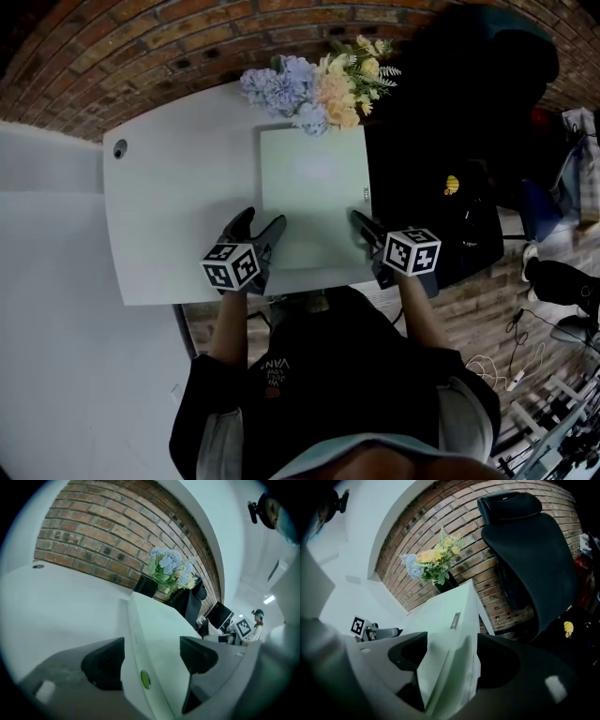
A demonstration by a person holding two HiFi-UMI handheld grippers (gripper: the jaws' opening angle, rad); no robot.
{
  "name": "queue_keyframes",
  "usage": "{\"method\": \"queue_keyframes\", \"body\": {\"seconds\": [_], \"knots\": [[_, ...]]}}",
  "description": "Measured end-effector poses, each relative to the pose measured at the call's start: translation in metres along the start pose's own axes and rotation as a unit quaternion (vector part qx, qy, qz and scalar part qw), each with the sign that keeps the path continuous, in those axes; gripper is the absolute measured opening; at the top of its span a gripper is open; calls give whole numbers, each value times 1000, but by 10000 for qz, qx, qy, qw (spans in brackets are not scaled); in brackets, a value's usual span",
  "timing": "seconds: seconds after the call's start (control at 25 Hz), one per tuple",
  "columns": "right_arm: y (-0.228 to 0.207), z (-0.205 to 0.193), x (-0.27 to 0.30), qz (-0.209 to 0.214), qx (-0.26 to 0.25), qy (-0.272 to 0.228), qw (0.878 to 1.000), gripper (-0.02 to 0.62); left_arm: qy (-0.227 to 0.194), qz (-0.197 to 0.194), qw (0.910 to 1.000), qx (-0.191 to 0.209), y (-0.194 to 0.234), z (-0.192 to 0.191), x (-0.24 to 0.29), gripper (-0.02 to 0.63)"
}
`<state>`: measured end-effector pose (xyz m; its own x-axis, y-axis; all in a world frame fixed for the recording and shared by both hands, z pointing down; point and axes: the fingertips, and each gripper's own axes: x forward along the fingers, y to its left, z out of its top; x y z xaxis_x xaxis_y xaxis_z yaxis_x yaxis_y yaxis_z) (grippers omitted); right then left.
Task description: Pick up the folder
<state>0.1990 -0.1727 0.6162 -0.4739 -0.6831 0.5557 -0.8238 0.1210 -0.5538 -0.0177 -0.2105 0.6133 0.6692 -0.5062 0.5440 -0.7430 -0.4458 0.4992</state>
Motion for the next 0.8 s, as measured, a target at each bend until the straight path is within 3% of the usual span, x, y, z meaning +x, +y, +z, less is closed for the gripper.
{"method": "queue_keyframes", "body": {"seconds": [0.44, 0.8], "knots": [[3, -4, 9, 208, 243, 133, 9994, 320, 432, -258, 9987, -103, -5, -10, 19, 365], [5, -6, 12, 331, 319, 126, 9989, 308, 460, -296, 9980, -311, -7, -13, 25, 365]]}}
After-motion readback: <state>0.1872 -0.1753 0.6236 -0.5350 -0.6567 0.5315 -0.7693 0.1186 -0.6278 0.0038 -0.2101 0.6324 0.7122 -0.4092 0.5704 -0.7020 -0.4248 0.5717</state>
